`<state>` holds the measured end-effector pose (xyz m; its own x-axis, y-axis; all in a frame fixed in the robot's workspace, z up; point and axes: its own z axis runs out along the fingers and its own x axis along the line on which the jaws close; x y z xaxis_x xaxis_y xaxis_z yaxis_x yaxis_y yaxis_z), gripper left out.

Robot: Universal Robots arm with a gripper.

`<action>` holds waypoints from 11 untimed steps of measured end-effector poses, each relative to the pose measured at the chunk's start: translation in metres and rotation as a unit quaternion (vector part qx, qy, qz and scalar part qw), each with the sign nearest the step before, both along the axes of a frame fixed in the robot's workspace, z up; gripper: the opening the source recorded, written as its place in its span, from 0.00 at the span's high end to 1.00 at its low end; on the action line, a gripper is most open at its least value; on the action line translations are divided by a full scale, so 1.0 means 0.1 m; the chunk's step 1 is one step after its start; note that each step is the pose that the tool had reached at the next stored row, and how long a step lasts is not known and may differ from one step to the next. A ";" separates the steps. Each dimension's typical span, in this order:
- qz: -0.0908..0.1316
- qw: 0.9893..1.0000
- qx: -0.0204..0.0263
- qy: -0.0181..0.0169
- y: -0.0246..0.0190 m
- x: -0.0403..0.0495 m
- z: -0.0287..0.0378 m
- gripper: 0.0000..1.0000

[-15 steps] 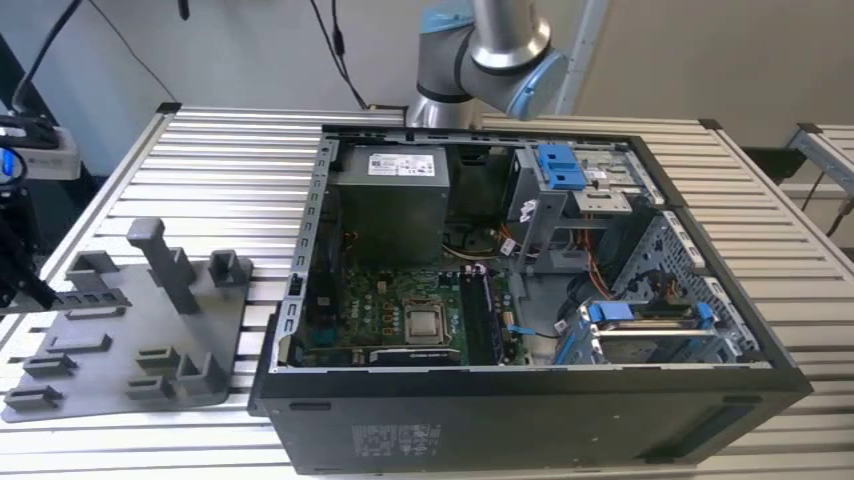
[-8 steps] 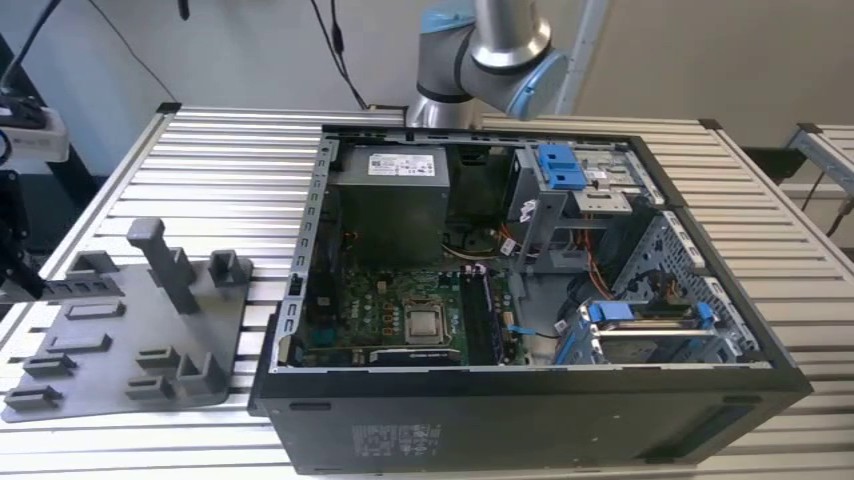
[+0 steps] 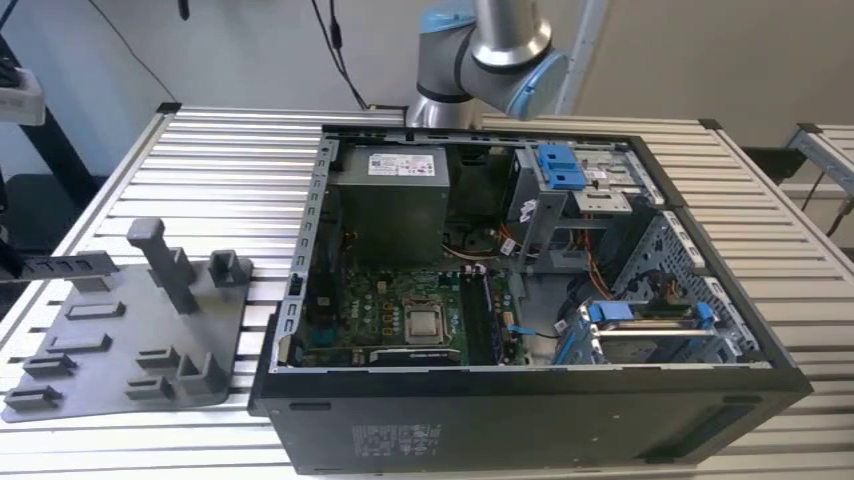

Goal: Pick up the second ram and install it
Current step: 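Pick up the second ram and move it above second insertion slot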

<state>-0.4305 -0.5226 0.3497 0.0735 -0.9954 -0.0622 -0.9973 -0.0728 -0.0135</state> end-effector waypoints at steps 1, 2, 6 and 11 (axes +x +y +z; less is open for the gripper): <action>0.000 1.000 0.000 0.000 0.000 0.000 0.045 0.86; 0.000 1.000 0.000 0.000 0.000 0.000 0.091 0.86; 0.000 1.000 0.000 0.000 0.000 0.000 0.250 0.86; 0.000 1.000 0.000 0.000 0.000 0.000 0.410 0.86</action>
